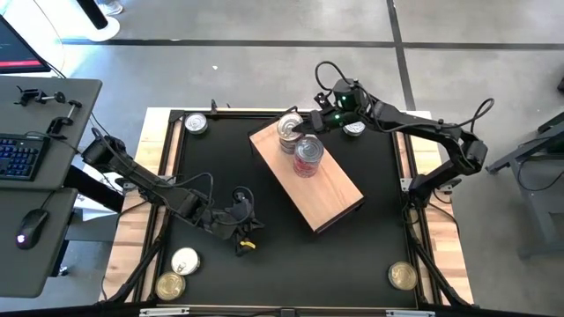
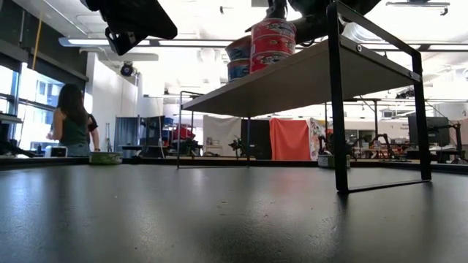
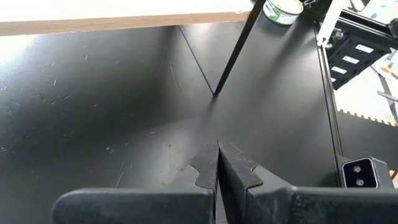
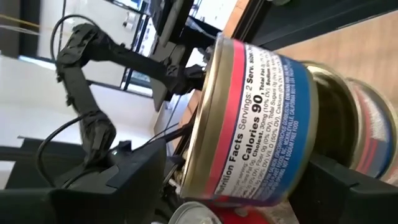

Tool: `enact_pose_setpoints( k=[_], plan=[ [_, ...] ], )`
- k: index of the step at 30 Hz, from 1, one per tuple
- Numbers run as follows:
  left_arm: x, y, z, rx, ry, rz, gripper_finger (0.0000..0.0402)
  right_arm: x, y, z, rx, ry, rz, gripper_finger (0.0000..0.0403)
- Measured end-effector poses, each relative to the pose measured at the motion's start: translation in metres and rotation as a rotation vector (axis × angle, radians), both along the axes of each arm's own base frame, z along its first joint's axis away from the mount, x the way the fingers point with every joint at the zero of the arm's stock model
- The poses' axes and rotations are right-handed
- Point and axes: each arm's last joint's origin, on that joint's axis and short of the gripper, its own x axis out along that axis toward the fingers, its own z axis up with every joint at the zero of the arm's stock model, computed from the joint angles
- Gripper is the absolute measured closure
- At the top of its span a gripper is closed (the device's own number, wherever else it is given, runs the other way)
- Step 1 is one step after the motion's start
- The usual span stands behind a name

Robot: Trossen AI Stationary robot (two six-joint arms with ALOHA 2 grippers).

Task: Stack canned seafood by type on shelf
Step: Stack the blue tuna can on top of blue tuna can on the shelf

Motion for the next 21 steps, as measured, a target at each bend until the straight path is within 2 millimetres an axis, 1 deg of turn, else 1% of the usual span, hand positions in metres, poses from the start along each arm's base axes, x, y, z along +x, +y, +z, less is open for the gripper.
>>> enact_pose_setpoints(
  k=[8,14,16,21],
  plan=[
    [0.0,0.0,0.0,-0.005,0.002,0.004,0.0401,0.0,-0.001,0.001,0.003,0.01,-0.031,0.0119],
    [0.0,0.0,-0.001,-0.003,0.006,0.004,0.0401,0.001,-0.001,0.024,-0.031,0.019,-0.09,0.0119],
    [0.0,0.0,-0.001,-0.003,0.006,0.004,0.0402,0.0,0.0,0.028,-0.023,0.043,-0.092,0.0119],
    [0.0,0.002,-0.001,-0.002,0.009,0.011,0.0401,-0.002,0.003,0.023,-0.016,0.115,-0.1,0.0119]
  ],
)
